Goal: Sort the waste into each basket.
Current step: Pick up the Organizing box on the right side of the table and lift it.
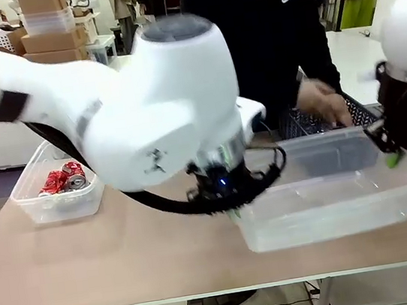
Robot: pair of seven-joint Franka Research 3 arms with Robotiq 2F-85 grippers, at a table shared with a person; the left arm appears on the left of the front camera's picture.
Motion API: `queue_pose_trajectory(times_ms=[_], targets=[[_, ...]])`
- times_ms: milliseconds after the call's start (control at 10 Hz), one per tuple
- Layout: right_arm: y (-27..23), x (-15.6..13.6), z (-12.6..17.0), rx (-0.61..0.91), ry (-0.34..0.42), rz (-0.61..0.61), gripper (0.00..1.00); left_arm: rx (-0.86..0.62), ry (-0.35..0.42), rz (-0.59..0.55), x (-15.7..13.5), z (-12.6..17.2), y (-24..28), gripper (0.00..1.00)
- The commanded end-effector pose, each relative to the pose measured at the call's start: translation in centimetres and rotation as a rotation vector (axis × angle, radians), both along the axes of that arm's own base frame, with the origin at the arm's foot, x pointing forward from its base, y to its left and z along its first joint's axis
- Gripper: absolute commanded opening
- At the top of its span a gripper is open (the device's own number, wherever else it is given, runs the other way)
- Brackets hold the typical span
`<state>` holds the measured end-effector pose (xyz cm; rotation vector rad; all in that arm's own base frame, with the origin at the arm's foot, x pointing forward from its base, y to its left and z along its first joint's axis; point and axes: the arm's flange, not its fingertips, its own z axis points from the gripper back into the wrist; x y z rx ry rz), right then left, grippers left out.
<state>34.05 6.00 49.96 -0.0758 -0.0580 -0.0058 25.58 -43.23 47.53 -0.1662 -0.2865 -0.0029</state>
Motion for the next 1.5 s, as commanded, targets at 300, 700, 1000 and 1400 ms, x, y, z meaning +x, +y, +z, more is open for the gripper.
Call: queue_pose_trajectory(times_ms=[300, 700, 1000, 1400], targets=[[12.2, 9.3, 2.0, -0.048, -0.078, 0.271, 0.05, -0.014, -0.07, 0.343, 6.3, 5.1, 14.4, 0.05], [16.0, 11.8, 0.9, 0.071, 0.003, 0.213, 0.05, 0.067, -0.115, 0.484, 10.4, 4.4, 18.4, 0.05], [14.4, 11.0, 0.6, 0.085, 0.01, 0.147, 0.05, 0.107, -0.08, 0.476, 11.9, 3.0, 17.3, 0.05], [16.8, 12.1, 0.7, 0.12, -0.033, 0.18, 0.05, 0.054, -0.061, 0.402, 10.5, 3.0, 16.5, 0.05]])
